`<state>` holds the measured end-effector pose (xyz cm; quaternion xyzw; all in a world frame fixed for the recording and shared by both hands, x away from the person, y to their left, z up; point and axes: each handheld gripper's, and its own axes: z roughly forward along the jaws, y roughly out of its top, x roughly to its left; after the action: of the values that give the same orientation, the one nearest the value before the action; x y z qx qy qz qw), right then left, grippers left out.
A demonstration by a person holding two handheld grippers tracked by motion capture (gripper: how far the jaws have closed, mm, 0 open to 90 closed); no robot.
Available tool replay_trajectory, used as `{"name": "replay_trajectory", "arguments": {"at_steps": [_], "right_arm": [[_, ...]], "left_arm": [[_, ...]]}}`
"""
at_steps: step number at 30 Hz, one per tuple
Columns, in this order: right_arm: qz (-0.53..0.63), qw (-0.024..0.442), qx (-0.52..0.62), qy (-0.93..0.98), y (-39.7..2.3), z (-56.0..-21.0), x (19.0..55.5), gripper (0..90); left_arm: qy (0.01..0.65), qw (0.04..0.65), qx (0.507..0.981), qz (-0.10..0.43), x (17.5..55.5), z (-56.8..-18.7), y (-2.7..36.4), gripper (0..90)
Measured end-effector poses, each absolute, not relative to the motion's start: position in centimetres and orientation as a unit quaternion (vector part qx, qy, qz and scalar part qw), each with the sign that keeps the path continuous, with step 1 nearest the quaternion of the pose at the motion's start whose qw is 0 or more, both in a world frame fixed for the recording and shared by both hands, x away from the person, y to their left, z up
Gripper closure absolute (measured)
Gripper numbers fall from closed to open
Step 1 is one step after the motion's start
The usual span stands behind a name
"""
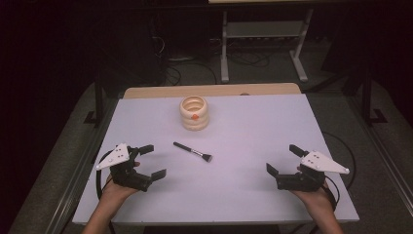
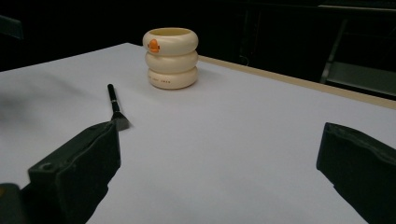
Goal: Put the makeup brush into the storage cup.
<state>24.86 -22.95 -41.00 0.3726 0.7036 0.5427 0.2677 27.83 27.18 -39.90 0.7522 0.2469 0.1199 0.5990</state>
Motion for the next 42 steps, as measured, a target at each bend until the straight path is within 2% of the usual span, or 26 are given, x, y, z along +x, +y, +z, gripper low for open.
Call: {"name": "replay_trajectory", "arguments": {"at_steps": [42], "right_arm": [[0.549,0.272,0.368,0.699,-22.8,-40.8,25.3,0.0]], "left_arm": [[0.236,0.615,0.743,0.113,29.5,-39.1,26.0,0.0]]}}
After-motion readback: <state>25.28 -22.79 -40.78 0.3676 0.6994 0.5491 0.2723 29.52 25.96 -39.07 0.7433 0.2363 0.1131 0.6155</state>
